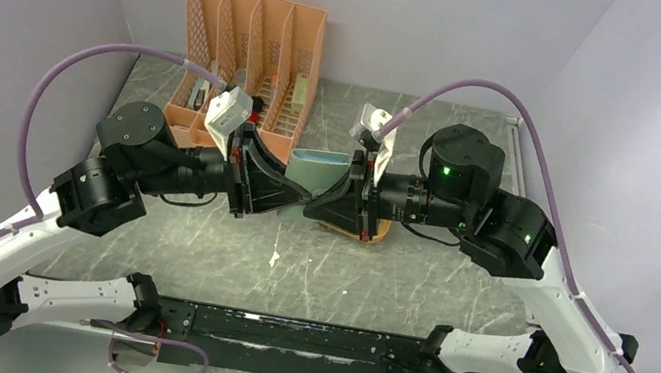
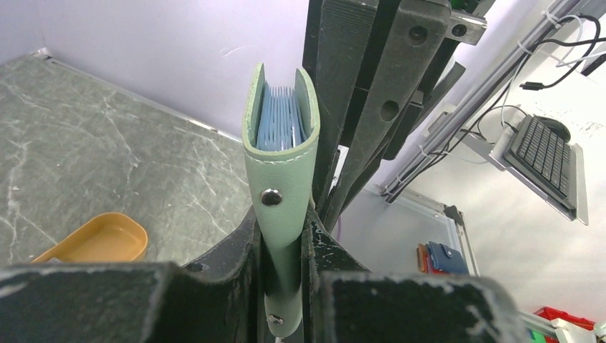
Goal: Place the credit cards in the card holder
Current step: Close the card holder at the center of the board.
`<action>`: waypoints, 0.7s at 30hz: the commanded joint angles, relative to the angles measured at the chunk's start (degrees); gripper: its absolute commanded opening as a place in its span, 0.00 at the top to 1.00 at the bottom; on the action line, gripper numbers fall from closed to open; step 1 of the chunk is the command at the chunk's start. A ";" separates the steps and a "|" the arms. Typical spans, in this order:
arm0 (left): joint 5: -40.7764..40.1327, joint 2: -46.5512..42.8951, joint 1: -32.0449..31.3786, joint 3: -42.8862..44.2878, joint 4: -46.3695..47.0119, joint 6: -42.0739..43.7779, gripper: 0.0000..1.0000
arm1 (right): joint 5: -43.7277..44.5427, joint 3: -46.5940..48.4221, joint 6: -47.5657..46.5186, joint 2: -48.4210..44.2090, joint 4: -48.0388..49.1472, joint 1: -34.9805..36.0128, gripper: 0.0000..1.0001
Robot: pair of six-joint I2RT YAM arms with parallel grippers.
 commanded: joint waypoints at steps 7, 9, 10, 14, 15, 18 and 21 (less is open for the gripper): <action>-0.83 -4.92 -3.36 2.13 1.24 -0.49 0.95 | 8.23 -1.98 -3.28 0.62 4.34 -2.16 1.00; -3.82 -5.25 -3.42 1.72 0.31 -0.53 0.95 | 5.49 -1.19 -3.68 0.32 2.41 -2.16 1.00; -5.53 -5.32 -3.37 1.65 -0.25 -0.45 0.95 | 4.12 -0.77 -3.75 -0.01 1.44 -2.16 0.94; -15.29 -5.97 -3.41 0.25 -4.03 -0.35 0.95 | 1.34 -1.70 -3.41 -3.18 -0.54 -2.16 0.55; -17.96 -6.06 -3.39 -0.29 -5.25 -0.27 0.95 | 1.12 -2.68 -3.21 -4.33 -0.68 -2.16 0.49; -23.39 -6.13 -3.36 -3.50 -8.20 -0.94 0.95 | 2.77 -8.27 -1.04 -8.09 0.89 -2.18 0.40; -27.07 -6.03 -3.36 -9.84 -10.42 -3.86 0.95 | 7.78 -14.33 1.95 -11.93 4.25 -2.16 0.30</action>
